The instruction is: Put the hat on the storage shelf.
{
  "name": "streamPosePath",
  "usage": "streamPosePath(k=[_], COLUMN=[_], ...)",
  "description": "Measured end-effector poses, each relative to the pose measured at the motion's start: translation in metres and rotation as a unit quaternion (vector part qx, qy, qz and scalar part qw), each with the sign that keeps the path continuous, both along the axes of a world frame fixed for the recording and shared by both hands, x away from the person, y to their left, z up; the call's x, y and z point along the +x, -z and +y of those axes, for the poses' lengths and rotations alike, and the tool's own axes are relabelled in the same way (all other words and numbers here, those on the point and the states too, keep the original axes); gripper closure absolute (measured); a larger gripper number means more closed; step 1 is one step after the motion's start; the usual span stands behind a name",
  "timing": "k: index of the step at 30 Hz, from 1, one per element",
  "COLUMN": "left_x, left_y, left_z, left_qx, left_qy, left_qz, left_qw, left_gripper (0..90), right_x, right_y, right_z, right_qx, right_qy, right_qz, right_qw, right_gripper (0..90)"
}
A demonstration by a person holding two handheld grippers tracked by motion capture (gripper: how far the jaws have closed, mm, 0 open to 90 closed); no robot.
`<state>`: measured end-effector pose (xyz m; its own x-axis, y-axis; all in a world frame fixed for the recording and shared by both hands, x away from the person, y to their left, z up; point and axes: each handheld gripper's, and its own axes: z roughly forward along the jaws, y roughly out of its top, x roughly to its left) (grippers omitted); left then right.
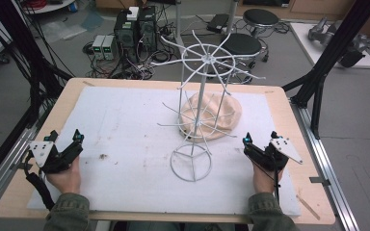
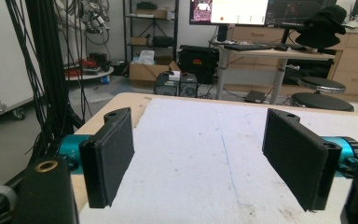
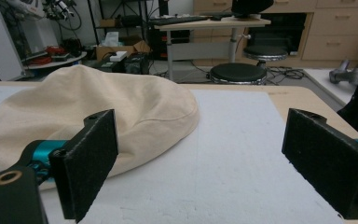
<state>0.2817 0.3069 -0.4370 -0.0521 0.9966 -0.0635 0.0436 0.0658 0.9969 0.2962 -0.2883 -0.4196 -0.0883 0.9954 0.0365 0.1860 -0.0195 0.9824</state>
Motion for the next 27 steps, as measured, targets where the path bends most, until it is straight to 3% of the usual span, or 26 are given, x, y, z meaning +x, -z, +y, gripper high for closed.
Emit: streamPosePath(k=[27], left_x=[0.0015], left_y=[0.0013], left_z=[0.0016], left_qx=[-0.008], left_qy=[0.003], left_qz=[0.001], left_qw=[1.0000], left_gripper=[25.4], right_x=[0.0009], right_y=[0.0010], right_z=[0.0002], right_qx=[0.011], right_qy=[-0.007], right_qz=[0.010], right_qw=[0.9999], right_gripper=[9.9])
